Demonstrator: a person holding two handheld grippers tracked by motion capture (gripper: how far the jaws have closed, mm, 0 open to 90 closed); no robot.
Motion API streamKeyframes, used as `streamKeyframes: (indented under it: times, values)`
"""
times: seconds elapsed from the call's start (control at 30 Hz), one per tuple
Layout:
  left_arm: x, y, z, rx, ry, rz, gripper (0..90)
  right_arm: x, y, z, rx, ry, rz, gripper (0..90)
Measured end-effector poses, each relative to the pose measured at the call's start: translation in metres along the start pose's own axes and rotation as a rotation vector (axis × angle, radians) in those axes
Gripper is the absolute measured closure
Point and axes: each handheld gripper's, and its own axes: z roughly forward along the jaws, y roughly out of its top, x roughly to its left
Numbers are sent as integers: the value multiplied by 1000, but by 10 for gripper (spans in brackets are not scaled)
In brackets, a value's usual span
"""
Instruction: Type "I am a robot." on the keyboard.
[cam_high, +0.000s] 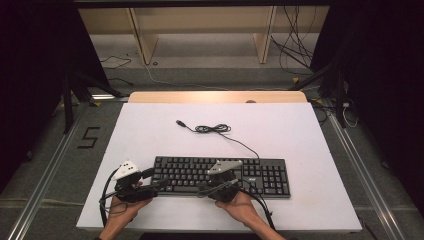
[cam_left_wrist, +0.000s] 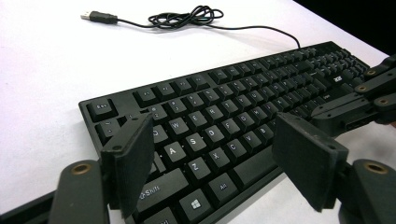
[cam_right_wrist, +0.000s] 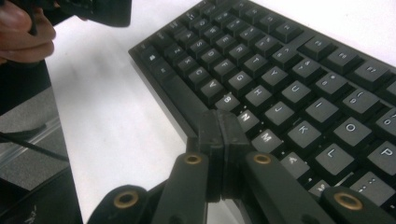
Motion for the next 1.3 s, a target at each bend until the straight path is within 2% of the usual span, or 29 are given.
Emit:
streamKeyframes:
  times: [0.7, 1.07, 1.17, 1.3]
  values:
    - [-1, 0, 0, -12, -4, 2, 277, 0, -6, 12, 50, -40, -26, 900]
    - [0, 0, -1, -17, 3, -2, 276, -1, -7, 11, 39, -34, -19, 900]
    - [2, 0, -1, -15, 19, -12, 287, -3, -6, 8, 20, -13, -2, 851]
    - [4, 0, 1, -7, 39, -26, 330, -4, -3, 1, -15, -13, 5, 793]
